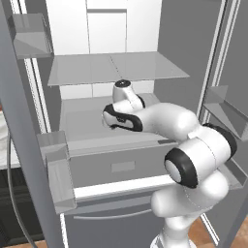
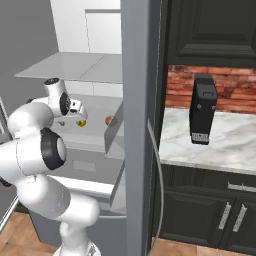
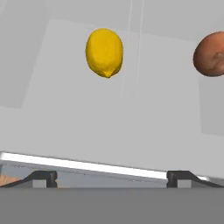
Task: Grab the lemon and onion from the fridge, place them in the blender, close the lid, and turn on the blender to create a marinade.
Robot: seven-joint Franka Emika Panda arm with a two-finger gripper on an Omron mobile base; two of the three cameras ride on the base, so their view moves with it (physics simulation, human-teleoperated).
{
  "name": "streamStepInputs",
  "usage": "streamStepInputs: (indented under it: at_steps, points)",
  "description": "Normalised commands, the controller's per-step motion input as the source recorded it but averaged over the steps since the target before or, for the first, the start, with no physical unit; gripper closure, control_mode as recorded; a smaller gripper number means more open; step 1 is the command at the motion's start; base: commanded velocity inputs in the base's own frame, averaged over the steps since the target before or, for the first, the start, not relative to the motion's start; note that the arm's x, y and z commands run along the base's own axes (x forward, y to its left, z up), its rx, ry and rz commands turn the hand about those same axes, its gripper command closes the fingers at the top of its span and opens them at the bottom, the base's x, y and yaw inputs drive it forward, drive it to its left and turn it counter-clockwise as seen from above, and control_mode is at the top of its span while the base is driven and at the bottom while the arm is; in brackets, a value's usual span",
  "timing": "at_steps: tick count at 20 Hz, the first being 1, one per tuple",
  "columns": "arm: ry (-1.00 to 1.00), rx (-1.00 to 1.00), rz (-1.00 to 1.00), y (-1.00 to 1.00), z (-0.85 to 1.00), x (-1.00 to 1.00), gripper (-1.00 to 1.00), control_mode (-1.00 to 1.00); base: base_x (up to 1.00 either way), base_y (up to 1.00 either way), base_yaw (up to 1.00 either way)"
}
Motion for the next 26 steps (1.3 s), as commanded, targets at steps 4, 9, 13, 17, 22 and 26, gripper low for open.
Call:
streamStepInputs:
  at_steps: [4, 9, 13, 17, 22, 26]
  points:
    - [0.05, -0.01, 0.0, 0.06, -0.38, 0.49, -1.0, -1.0, 0.0, 0.0, 0.0]
    - [0.02, 0.0, 0.0, 0.06, -0.26, 0.39, -1.0, -1.0, 0.0, 0.0, 0.0]
    - [0.03, 0.0, 0.0, 0.14, -0.26, 0.36, -1.0, -1.0, 0.0, 0.0, 0.0]
    - [0.01, 0.0, 0.0, 0.11, -0.26, 0.3, -1.0, -1.0, 0.0, 0.0, 0.0]
    - [0.0, 0.0, 0.0, 0.02, -0.16, 0.33, -1.0, -1.0, 0.0, 0.0, 0.0]
    - [0.0, 0.0, 0.0, 0.0, -0.09, 0.31, -1.0, -1.0, 0.0, 0.0, 0.0]
